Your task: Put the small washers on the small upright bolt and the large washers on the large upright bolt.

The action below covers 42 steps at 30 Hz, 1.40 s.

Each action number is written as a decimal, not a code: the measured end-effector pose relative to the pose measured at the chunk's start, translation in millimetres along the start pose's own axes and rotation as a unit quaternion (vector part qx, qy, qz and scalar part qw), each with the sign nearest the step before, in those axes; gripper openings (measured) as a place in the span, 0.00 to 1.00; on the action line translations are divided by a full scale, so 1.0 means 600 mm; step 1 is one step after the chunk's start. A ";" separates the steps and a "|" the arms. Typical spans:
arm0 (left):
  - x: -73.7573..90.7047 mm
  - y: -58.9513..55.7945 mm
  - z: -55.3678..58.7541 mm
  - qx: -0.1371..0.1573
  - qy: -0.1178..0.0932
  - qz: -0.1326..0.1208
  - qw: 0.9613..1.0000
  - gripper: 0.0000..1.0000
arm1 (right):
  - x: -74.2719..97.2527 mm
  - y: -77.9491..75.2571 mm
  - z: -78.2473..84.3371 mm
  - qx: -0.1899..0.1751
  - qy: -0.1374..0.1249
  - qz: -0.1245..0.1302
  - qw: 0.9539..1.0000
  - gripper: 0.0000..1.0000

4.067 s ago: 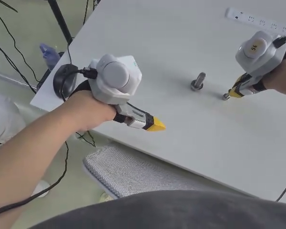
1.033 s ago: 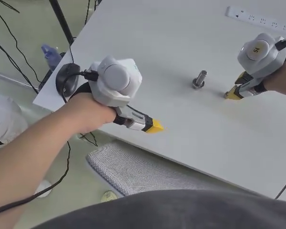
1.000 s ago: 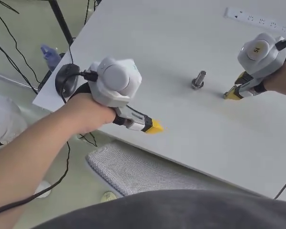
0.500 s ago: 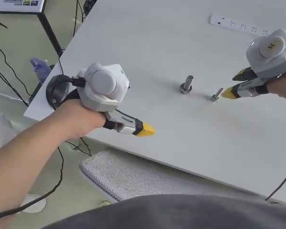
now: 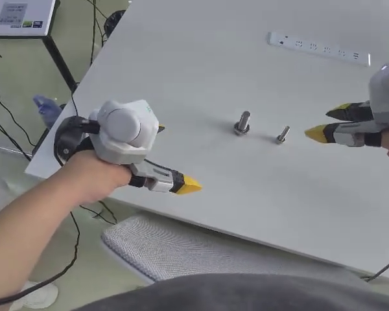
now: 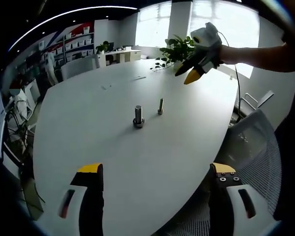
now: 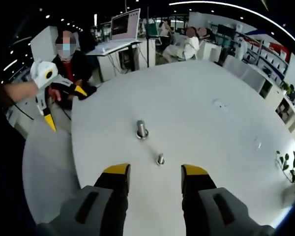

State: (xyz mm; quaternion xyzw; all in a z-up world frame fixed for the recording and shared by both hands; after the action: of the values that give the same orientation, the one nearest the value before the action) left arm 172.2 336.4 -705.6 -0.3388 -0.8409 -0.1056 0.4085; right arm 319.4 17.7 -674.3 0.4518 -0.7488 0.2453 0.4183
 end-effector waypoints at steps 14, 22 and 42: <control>0.012 -0.004 0.006 0.020 -0.012 -0.004 1.000 0.90 | 0.043 0.062 0.059 -0.074 -0.085 0.011 0.994 0.53; 0.018 -0.011 0.014 0.031 -0.025 0.000 0.999 0.90 | 0.056 0.112 0.098 -0.112 -0.121 -0.003 0.986 0.57; 0.036 -0.042 0.029 0.057 -0.043 0.001 0.997 0.91 | 0.050 0.181 0.184 -0.130 -0.114 -0.004 0.985 0.69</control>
State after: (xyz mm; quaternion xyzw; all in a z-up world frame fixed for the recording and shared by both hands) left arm 135.6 335.8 -697.6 -0.3198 -0.8620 -0.0428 0.3908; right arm 171.5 -27.7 -706.0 0.4217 -0.8151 0.0914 0.3866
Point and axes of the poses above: the centre of the closed fingertips' face, and the gripper's own axes: x roughly backward along the fingers, y roughly to its left, z roughly out of its underside, the point moved 9 cm from there along x, roughly backward along the fingers, and after that the axes turned 9 degrees about y, right-handed, at the moved point
